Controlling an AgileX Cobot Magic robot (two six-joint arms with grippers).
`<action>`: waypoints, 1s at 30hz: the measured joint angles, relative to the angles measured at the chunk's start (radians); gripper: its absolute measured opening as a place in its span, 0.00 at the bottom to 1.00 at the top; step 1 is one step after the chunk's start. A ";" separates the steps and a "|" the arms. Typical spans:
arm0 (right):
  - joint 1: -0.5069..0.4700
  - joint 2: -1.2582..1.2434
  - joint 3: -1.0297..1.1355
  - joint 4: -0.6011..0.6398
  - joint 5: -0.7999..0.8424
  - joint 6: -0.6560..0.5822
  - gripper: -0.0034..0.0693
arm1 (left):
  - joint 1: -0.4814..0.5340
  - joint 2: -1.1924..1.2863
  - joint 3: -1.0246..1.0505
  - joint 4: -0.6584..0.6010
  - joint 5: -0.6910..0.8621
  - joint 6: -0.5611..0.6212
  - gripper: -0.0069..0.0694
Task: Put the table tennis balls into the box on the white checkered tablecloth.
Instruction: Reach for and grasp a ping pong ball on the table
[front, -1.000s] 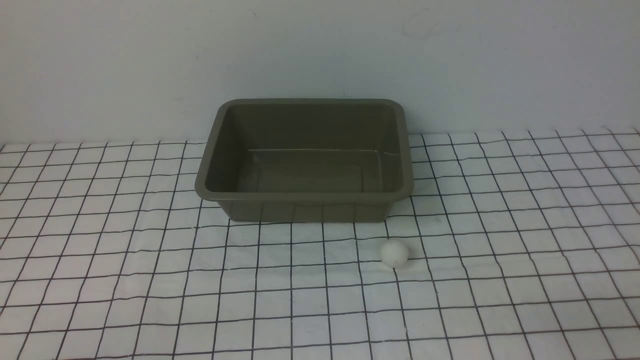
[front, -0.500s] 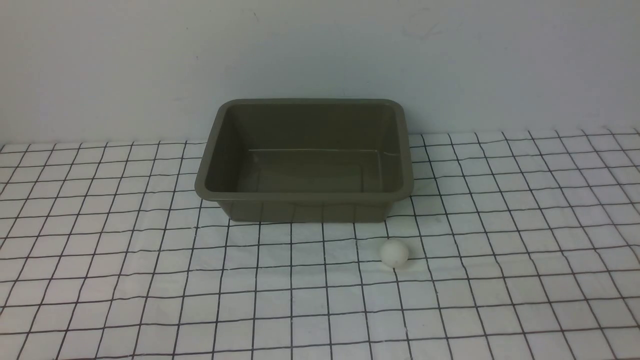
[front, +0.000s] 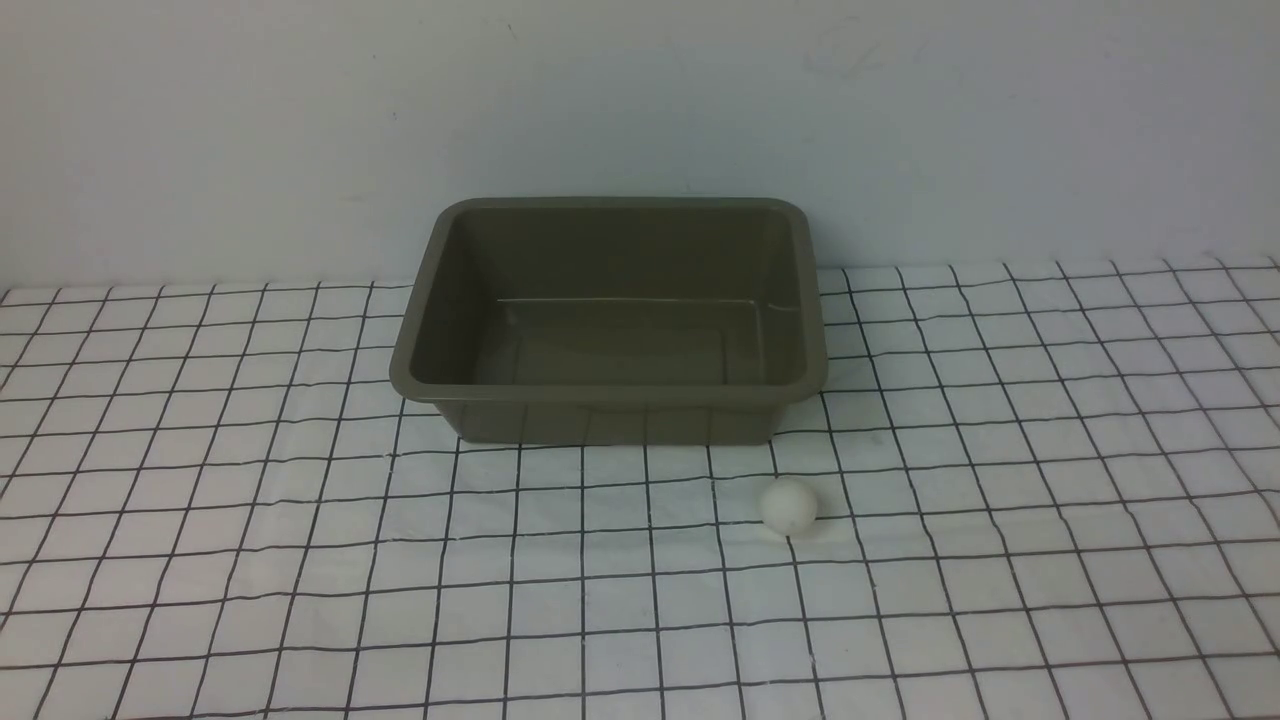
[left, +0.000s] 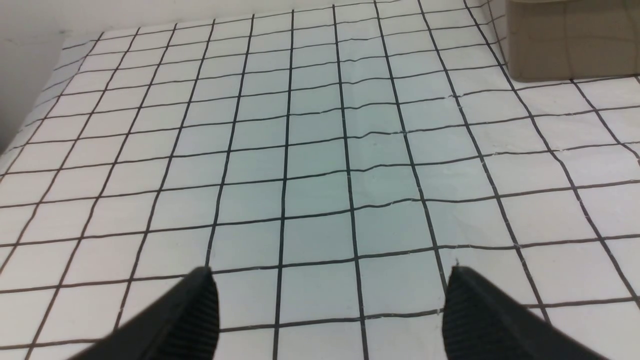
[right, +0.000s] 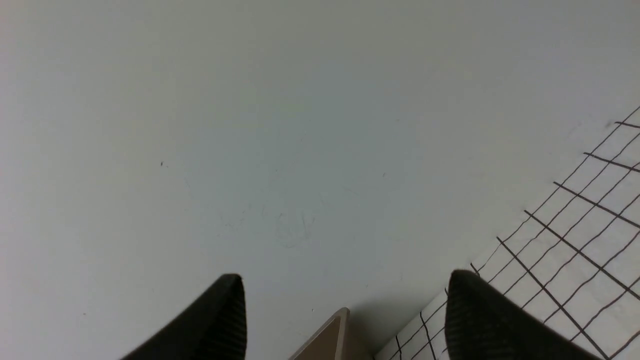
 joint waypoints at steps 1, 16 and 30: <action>0.000 0.000 0.000 -0.007 0.007 -0.008 0.71 | 0.000 0.000 0.000 0.000 0.000 0.000 0.80; 0.000 0.132 -0.458 -0.138 0.523 -0.496 0.71 | 0.000 0.000 0.000 0.000 0.000 0.000 0.80; 0.000 0.669 -0.722 0.199 0.735 -0.919 0.71 | 0.000 0.000 0.000 0.000 -0.001 0.000 0.80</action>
